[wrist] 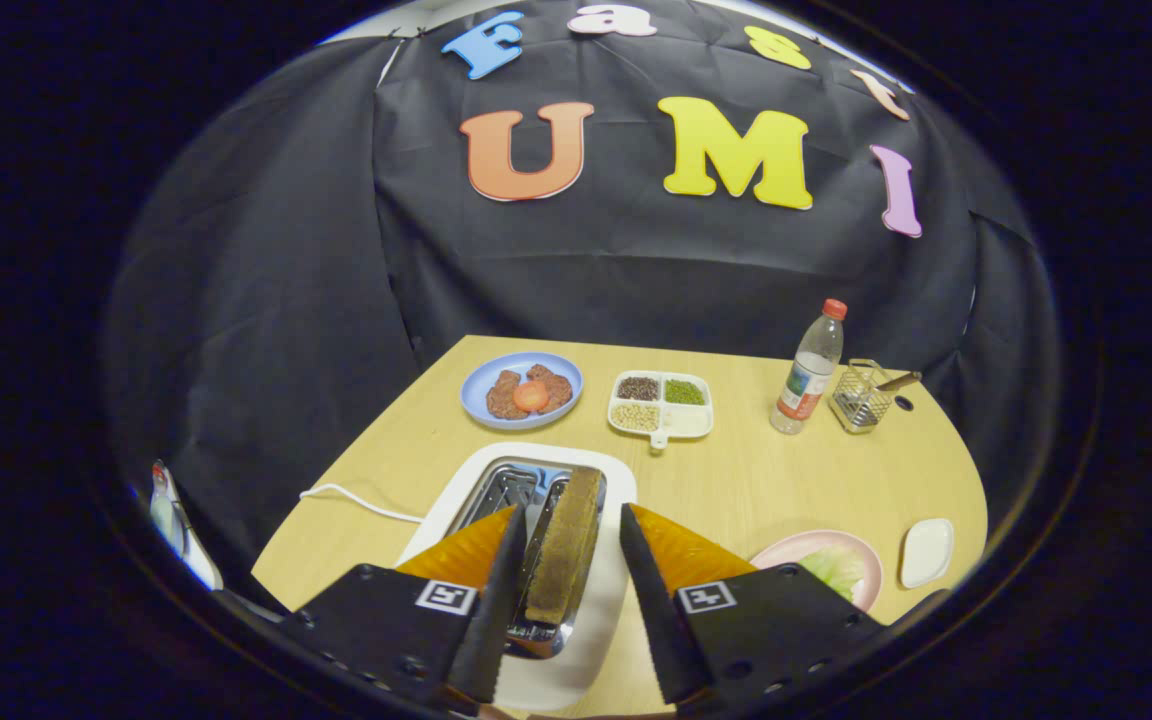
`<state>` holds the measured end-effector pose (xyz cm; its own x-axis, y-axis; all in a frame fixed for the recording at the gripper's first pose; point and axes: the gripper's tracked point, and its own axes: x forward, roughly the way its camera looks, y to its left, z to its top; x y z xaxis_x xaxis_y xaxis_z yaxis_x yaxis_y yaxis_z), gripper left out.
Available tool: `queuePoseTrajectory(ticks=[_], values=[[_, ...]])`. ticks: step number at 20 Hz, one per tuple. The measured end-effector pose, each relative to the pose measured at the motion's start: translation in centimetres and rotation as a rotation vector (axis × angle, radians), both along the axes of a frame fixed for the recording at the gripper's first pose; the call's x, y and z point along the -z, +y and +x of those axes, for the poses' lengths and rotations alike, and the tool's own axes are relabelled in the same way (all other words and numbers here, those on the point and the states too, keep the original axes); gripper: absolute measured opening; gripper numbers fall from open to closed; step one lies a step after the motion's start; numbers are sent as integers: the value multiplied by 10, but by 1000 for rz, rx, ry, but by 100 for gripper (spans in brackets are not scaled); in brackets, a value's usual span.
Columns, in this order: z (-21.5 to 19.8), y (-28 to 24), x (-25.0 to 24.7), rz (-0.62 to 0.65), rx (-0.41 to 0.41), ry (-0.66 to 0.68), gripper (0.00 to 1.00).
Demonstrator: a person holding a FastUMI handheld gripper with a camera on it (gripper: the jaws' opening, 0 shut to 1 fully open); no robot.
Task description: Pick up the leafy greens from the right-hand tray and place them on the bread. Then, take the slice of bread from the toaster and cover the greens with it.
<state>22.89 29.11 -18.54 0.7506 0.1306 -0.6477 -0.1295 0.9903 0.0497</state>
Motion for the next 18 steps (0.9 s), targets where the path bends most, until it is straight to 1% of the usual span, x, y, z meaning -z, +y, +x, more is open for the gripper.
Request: queuePoseTrajectory(ticks=[2,3,4,5,6,12,16,18], values=[[0,10,4,36,-4,45,35],[-1,11,4,53,-1,67,21],[0,12,3,53,6,88,17],[1,8,0,39,16,98,17],[-2,7,-5,23,18,101,12],[-13,14,-55,-6,-7,2,11],[-28,13,-95,26,-22,-45,11],[-33,3,-122,17,-17,-91,11]])
